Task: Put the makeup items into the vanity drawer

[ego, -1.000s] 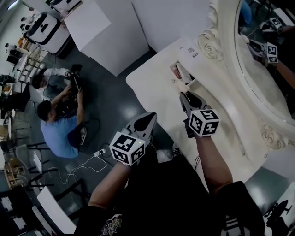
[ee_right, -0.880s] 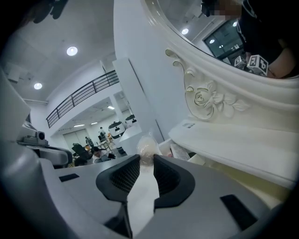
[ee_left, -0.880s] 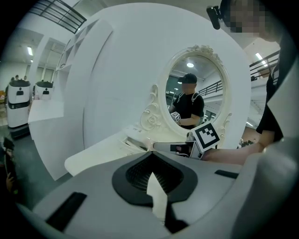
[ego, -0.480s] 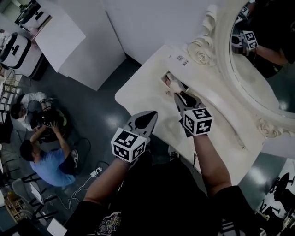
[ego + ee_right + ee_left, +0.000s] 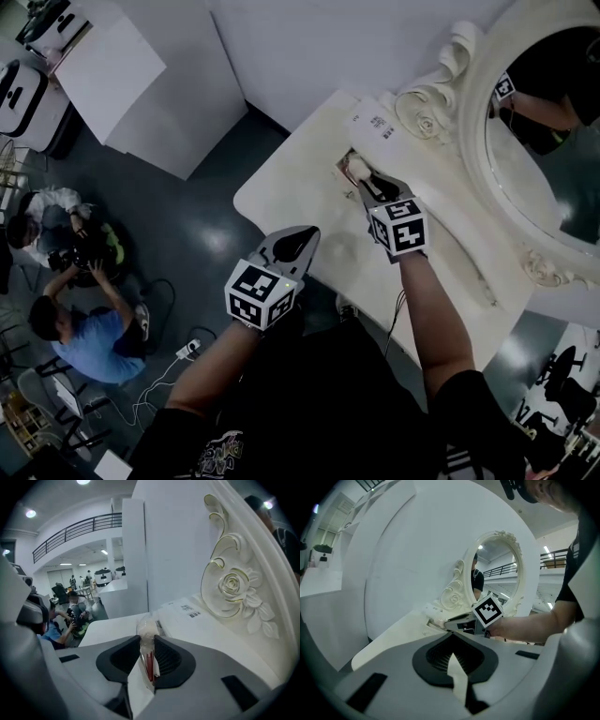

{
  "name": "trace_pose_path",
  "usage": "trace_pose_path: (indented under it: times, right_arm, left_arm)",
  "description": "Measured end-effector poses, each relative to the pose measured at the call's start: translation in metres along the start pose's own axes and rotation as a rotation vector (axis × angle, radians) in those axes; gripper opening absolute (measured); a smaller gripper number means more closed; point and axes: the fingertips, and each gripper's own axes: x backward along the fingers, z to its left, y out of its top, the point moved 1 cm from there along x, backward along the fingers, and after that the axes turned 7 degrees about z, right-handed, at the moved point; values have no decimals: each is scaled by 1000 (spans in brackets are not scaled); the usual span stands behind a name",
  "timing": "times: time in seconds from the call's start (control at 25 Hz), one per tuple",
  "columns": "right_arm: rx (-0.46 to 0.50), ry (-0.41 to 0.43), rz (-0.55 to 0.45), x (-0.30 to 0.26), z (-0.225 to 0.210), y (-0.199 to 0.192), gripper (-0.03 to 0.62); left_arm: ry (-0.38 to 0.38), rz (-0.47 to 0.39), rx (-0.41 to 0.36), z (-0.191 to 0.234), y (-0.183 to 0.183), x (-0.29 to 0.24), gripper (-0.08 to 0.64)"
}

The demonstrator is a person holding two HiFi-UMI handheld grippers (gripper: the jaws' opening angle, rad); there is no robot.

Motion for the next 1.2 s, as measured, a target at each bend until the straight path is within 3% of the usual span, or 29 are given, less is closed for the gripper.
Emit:
trace_pose_path:
  times: [0.4,0.6,0.96,1.0,1.08,1.2]
  right_arm:
    - [-4,32,103,-23,-4,-5,131]
    - [-70,81,99,-22,-3,-6,147]
    - [-97,86,38,-12,-3,8,167]
    - [-100,83,23,-12,-3,12,152]
    - [-102,78,9,-16,-5,18,57]
    - [-96,82,42,-27,-4,19,57]
  left_arm:
    - [-15,5,44,19,-1,-12,0]
    - [-27,2,53,20,-3,-19,0]
    - [-37,-9,74,22,-3,-24,1]
    - [-35,-10,77,23,-4,-24,1]
    - [-32,-11,83,26,-5,-24,1]
    - [-26,-12,92,30,-7,-24,0]
